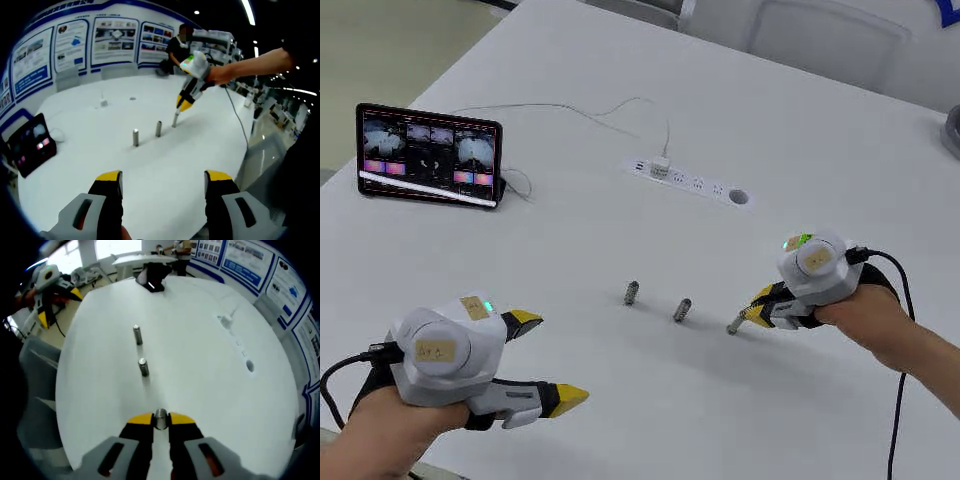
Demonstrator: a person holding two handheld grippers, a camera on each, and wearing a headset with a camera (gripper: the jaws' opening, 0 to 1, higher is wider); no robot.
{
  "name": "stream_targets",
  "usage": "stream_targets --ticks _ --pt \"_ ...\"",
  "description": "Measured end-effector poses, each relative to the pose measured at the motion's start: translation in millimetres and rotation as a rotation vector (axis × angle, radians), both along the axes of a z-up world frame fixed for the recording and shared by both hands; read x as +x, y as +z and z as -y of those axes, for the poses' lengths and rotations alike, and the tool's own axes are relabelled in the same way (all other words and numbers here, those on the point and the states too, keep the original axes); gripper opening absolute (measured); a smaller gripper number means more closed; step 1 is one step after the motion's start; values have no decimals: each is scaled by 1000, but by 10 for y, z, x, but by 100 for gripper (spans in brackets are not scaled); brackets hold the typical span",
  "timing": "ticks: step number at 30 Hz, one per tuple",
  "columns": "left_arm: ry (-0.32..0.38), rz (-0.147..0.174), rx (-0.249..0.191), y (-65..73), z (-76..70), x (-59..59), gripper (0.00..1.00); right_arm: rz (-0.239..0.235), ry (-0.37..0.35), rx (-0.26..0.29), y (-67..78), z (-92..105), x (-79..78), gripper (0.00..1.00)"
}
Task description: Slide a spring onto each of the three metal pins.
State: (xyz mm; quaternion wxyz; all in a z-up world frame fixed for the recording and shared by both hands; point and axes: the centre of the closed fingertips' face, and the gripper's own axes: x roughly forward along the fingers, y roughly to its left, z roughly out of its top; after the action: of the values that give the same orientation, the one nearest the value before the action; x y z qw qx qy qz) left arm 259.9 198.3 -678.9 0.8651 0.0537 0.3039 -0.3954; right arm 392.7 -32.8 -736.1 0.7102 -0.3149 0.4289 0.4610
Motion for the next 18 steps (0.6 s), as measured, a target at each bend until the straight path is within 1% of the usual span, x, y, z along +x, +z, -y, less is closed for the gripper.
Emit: stream_targets --ticks 8,18 --pt "-2 -7 -3 -18 21 -18 67 -8 10 -9 -60 -18 13 13" --pt "-3 -10 -2 -20 30 -6 67 -28 17 -21 -192 -46 31 13"
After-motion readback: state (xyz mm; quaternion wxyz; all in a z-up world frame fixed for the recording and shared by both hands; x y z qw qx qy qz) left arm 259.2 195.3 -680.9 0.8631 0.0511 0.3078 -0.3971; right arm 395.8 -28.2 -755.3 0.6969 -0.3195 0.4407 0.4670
